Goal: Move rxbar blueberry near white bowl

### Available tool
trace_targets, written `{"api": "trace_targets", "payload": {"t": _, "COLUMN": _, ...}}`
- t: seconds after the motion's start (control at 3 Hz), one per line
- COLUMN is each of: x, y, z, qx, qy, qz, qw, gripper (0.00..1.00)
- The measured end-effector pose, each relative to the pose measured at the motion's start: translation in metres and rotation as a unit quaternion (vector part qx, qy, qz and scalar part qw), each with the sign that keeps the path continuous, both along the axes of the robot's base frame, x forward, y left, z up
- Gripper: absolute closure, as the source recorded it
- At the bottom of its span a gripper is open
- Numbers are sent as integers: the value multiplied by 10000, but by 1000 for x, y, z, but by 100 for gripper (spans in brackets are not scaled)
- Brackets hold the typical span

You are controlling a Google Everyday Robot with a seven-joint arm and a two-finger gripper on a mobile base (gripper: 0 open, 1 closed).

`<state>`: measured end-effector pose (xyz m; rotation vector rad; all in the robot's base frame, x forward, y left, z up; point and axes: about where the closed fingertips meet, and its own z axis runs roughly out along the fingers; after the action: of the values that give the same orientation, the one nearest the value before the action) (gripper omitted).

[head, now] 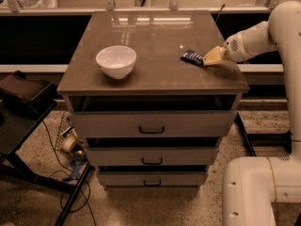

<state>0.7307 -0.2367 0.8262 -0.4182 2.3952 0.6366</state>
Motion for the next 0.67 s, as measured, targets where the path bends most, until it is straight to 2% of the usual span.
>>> {"api": "trace_targets", "payload": {"t": 0.67, "x": 0, "y": 0, "z": 0, "qx": 0, "qy": 0, "qz": 0, "qw": 10000, "gripper": 100}}
